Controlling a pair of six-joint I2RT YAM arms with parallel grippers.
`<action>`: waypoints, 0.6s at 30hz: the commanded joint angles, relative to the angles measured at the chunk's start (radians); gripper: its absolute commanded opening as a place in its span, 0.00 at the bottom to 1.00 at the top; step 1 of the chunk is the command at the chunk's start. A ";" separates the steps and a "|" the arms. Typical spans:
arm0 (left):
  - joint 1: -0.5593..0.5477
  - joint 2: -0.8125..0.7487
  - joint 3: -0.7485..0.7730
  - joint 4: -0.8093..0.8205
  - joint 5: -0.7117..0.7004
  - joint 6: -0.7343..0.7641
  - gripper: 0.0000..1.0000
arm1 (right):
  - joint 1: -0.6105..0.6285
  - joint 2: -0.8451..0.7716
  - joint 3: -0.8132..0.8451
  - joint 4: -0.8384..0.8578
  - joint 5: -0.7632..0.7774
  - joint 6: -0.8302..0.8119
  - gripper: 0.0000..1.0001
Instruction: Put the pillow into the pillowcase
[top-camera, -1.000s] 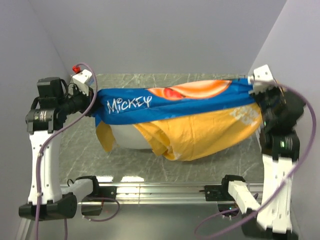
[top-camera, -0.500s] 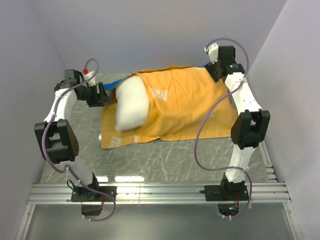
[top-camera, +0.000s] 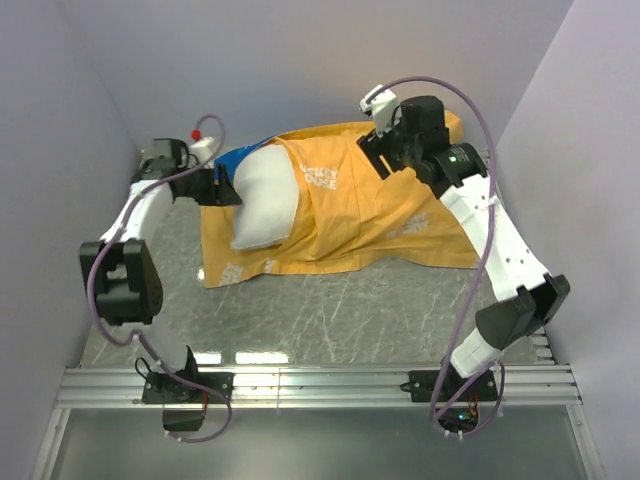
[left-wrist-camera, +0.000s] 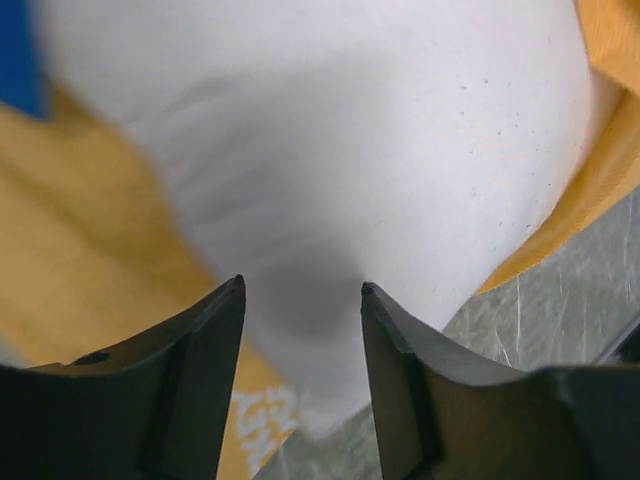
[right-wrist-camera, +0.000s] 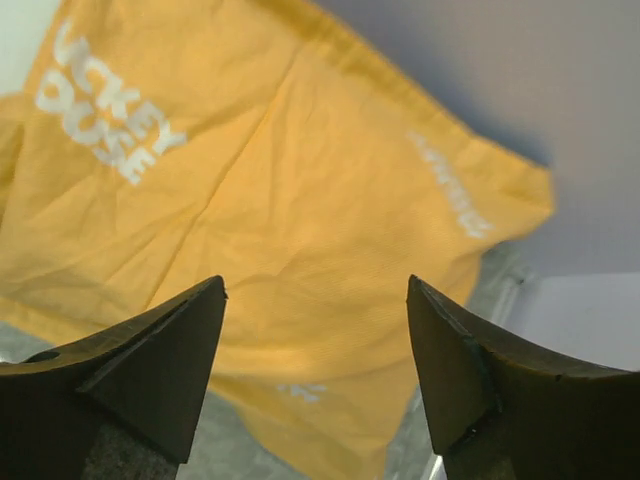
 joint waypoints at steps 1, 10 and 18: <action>-0.157 0.062 0.001 -0.013 0.088 0.076 0.54 | -0.022 0.039 -0.016 -0.100 -0.037 0.056 0.78; -0.512 -0.165 -0.254 0.068 0.191 -0.027 0.40 | -0.003 0.032 0.041 -0.176 -0.190 0.118 0.63; -0.320 -0.329 -0.296 0.094 -0.102 -0.071 0.62 | 0.122 0.029 -0.143 -0.098 -0.180 0.095 0.44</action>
